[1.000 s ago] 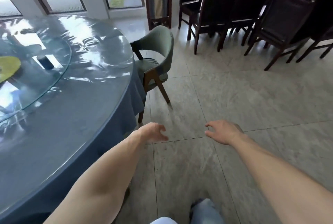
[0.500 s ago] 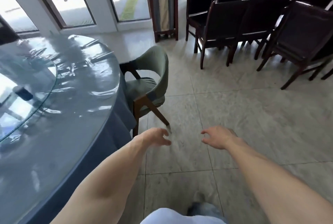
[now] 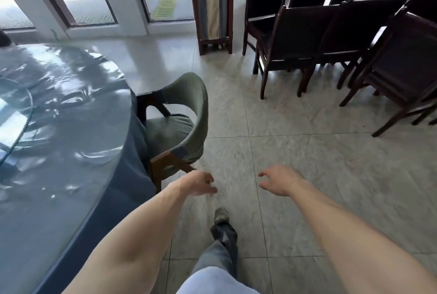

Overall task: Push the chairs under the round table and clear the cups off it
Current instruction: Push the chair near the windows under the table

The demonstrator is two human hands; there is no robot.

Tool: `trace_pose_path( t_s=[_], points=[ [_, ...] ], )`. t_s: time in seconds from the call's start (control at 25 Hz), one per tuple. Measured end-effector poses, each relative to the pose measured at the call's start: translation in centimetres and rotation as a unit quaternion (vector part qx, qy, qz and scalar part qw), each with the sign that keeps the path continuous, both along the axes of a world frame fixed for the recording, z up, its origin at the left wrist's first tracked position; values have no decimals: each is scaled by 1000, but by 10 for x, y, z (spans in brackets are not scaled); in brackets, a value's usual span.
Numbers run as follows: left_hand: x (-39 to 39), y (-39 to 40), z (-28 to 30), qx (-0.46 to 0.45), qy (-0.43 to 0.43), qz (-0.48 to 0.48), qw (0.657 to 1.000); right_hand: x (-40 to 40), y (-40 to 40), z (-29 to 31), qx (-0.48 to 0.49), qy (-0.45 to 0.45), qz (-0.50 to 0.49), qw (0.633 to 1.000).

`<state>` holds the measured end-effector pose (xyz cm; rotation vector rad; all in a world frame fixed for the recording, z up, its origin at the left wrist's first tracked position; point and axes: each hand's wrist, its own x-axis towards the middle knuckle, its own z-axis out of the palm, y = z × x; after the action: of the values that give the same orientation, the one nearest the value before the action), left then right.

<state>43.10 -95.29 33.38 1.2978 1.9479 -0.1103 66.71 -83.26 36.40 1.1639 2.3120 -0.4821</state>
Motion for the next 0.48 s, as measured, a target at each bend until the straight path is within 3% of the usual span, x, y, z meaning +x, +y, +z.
trace_pose_path(
  t_s=[0.48],
  points=[
    [-165, 192, -15, 12, -17, 75, 997, -210, 232, 23, 22, -20, 105, 994]
  ],
)
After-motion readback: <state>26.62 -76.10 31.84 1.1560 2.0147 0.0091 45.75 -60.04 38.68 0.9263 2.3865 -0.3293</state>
